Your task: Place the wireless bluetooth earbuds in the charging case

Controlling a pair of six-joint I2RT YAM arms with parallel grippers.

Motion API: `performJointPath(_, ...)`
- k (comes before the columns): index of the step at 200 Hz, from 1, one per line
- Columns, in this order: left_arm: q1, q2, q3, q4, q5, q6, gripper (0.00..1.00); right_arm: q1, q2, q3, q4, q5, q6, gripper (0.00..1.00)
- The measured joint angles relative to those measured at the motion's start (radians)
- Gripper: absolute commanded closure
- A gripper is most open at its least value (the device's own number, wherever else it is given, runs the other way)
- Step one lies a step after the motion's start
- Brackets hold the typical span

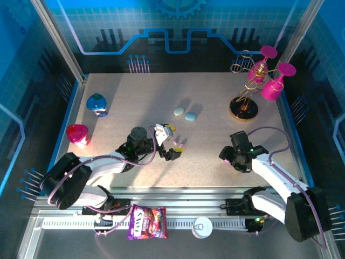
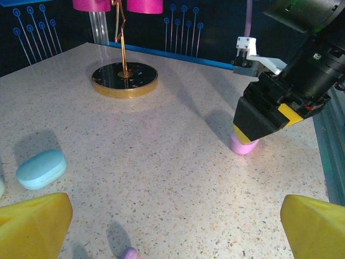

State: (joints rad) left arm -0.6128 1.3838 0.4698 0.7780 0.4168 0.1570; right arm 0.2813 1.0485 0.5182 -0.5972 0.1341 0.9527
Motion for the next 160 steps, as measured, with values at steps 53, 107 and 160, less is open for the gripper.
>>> performJointPath(53, 0.0, 0.008, 0.0, 0.008, 0.0, 0.0, 0.0, -0.023, 0.105, 0.032, 0.073, -0.072, 0.02, 0.3)
performJointPath(107, 0.0, 0.008, 0.0, 0.014, 0.0, 0.0, 0.01, -0.023, 0.232, 0.132, 0.101, -0.072, -0.047, 0.33)
performJointPath(160, 0.0, 0.008, 0.0, 0.013, -0.001, 0.0, 0.01, -0.021, 0.306, 0.234, 0.062, -0.049, -0.117, 0.28)
